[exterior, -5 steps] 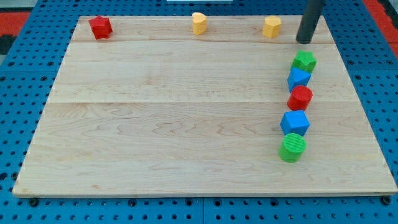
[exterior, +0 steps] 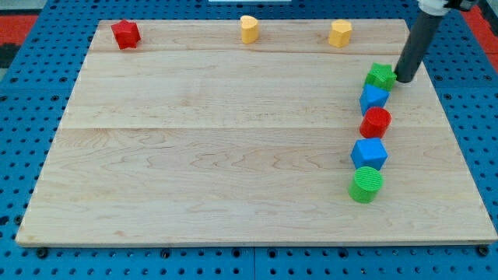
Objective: Slightly move the green star towards the left of the board
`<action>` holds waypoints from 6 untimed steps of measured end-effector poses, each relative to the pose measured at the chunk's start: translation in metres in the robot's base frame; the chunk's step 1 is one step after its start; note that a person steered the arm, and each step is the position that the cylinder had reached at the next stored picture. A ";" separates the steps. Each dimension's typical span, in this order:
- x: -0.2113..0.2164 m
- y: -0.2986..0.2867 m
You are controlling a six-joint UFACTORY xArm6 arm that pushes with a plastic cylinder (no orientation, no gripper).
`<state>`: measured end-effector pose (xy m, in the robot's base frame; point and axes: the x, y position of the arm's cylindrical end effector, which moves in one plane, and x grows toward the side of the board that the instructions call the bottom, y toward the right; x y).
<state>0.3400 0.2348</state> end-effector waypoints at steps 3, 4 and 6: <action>-0.101 0.028; -0.147 0.024; -0.148 -0.053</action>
